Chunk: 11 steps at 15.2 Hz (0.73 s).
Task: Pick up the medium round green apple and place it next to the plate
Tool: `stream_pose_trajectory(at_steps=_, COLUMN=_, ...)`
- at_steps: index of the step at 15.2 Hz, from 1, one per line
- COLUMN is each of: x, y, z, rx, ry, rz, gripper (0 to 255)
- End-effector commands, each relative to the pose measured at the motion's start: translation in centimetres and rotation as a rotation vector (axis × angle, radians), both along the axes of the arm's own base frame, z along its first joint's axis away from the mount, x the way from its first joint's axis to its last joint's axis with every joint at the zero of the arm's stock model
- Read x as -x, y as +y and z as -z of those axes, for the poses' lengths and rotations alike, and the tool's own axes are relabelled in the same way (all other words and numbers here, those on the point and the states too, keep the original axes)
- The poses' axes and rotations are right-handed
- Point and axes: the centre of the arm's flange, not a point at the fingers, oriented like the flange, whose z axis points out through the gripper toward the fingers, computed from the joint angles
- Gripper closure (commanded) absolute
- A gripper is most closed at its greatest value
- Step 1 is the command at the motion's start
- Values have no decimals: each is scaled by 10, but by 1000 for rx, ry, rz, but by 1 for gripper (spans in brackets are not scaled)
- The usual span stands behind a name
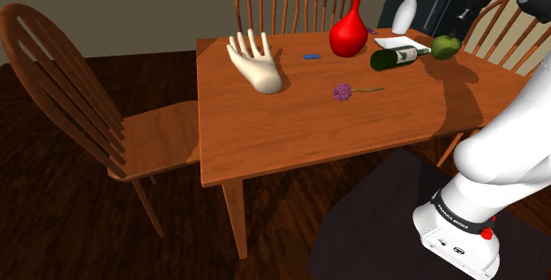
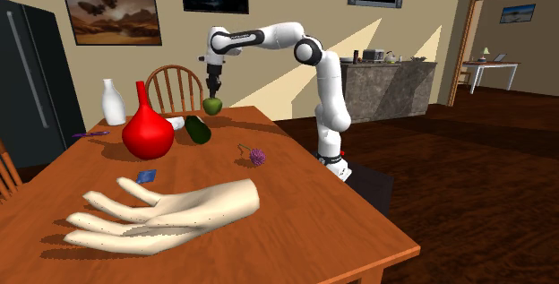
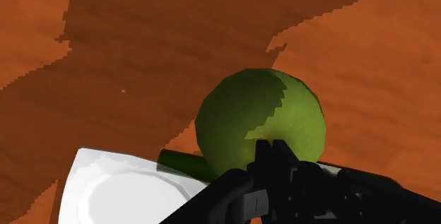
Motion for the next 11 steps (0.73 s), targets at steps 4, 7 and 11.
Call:
stream_pose_trajectory(at_steps=4, x=0, y=0, z=26, rx=1, ry=0, rz=0, gripper=255)
stream_pose_trajectory(at_steps=7, x=0, y=0, z=42, rx=1, ry=0, rz=0, gripper=255)
stream_pose_trajectory(at_steps=11, x=0, y=0, z=58, rx=1, ry=0, rz=0, gripper=255)
